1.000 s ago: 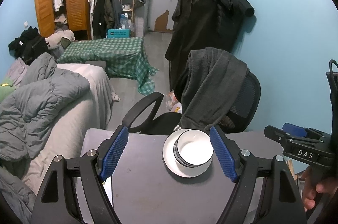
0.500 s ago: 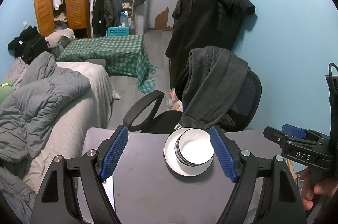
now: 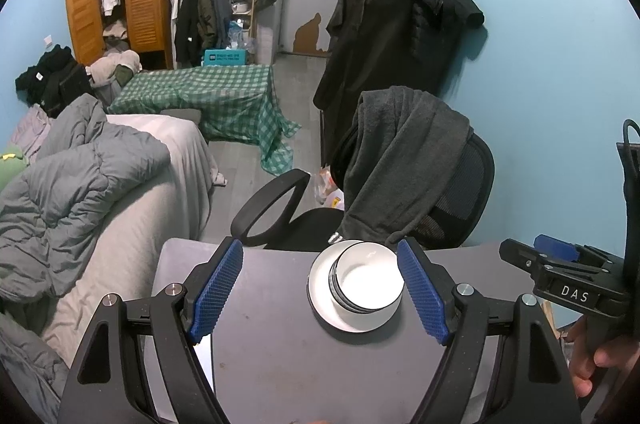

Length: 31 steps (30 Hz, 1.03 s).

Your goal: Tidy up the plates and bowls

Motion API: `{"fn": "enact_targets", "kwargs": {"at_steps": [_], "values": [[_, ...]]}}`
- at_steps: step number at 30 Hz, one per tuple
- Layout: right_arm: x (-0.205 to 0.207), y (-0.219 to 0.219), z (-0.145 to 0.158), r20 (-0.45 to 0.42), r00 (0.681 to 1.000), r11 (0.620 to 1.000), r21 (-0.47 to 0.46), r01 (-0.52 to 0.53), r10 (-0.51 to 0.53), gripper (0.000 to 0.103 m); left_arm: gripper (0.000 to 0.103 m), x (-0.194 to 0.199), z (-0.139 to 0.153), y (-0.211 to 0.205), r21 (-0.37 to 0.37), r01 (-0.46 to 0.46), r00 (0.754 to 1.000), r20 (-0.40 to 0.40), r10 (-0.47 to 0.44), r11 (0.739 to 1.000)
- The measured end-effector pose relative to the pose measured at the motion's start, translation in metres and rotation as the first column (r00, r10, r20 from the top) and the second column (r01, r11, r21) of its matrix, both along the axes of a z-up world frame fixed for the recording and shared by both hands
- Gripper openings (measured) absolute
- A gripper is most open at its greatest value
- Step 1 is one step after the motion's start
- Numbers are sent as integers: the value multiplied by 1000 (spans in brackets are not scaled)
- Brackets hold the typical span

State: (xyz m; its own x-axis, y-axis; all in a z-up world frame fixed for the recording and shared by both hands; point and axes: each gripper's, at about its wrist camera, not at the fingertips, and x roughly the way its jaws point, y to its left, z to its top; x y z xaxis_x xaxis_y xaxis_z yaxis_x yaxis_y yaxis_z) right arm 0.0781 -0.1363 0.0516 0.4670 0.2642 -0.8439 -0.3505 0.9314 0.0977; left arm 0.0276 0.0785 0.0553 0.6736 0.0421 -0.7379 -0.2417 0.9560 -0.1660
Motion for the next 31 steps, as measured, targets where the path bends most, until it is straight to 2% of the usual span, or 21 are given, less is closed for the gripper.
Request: {"fn": "enact_targets", "kwargs": {"at_steps": [31], "values": [[4,-4,-2,-2,1000,1000,5,3,-3,73,81,3,6,-13,7,19,1000,-8,-19,1000]]}}
